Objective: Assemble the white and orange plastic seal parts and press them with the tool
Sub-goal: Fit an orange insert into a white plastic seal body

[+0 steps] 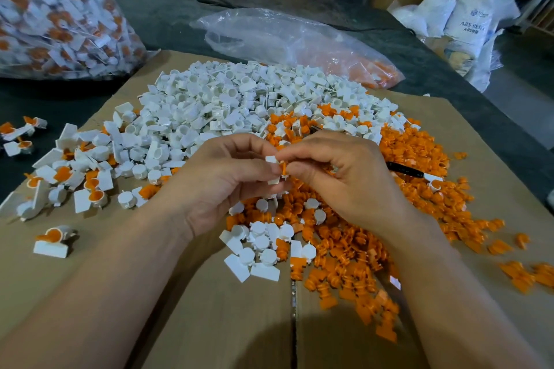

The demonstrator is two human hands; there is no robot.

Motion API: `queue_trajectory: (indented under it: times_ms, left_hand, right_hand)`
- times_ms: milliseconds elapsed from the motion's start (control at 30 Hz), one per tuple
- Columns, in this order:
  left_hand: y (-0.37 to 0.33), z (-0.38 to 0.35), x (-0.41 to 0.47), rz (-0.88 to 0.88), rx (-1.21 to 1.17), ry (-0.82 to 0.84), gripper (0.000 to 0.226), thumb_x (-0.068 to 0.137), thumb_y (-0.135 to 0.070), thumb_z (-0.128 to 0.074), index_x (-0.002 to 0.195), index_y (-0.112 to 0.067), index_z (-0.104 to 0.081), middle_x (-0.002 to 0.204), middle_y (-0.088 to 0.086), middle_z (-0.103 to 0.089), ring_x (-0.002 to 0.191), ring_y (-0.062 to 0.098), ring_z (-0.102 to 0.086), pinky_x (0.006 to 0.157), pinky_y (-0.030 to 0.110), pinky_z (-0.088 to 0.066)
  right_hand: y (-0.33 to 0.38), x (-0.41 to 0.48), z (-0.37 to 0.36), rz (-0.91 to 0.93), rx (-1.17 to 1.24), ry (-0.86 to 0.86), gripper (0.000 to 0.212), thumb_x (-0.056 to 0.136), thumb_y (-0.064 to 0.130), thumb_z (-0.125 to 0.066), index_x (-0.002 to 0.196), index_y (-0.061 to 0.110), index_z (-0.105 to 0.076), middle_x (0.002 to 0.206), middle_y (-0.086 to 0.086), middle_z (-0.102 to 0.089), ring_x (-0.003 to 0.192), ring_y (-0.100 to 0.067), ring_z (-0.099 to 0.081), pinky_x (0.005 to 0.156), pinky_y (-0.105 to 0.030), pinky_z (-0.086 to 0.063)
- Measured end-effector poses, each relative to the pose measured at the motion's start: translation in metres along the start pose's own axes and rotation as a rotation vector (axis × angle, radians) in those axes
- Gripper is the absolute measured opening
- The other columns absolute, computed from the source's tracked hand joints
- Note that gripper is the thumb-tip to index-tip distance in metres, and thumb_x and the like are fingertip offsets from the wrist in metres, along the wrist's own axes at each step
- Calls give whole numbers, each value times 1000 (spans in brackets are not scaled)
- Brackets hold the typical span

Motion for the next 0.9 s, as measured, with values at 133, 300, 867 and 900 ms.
queue_trajectory:
  times_ms: [133,300,867,900]
  left_hand:
    - [-3,4,1,-63,9,-73,18,51,-1,-66,68,-4,-64,59,8,-66,53,18,-67,50,21,-56]
    - [-3,5,-1,-83,5,-126,13,50,-2,-68,62,-5,-66,57,10,-66,49,17,-65,47,19,-54]
    - [-7,6,-2,-127,0,-156,9,47,-4,-70,55,-9,-70,57,10,-67,50,17,-66,47,17,-52]
    - [-7,7,-2,-133,5,-164,9,47,-4,-70,54,-9,-70,57,10,-66,50,17,-66,47,17,-52]
  right_hand:
    - [-1,0,-1,-29,49,-23,29,74,20,-69,102,13,-69,88,-1,-66,78,-8,-60,67,-21,-52]
    - [0,-1,1,-12,60,-82,27,74,16,-71,101,13,-68,86,4,-63,76,-7,-61,67,-19,-52]
    - [5,0,5,64,9,-144,25,75,11,-69,100,5,-69,86,-5,-70,81,-10,-63,71,-24,-53]
    - [5,0,5,68,6,-143,25,75,11,-69,100,6,-69,85,-7,-70,81,-11,-63,71,-25,-53]
Point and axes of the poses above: each hand's wrist, its own x-axis towards the middle knuckle, its own z-axis out of the back of the hand, y = z × x, the point moved 7 cm from there along x, towards the middle knuckle
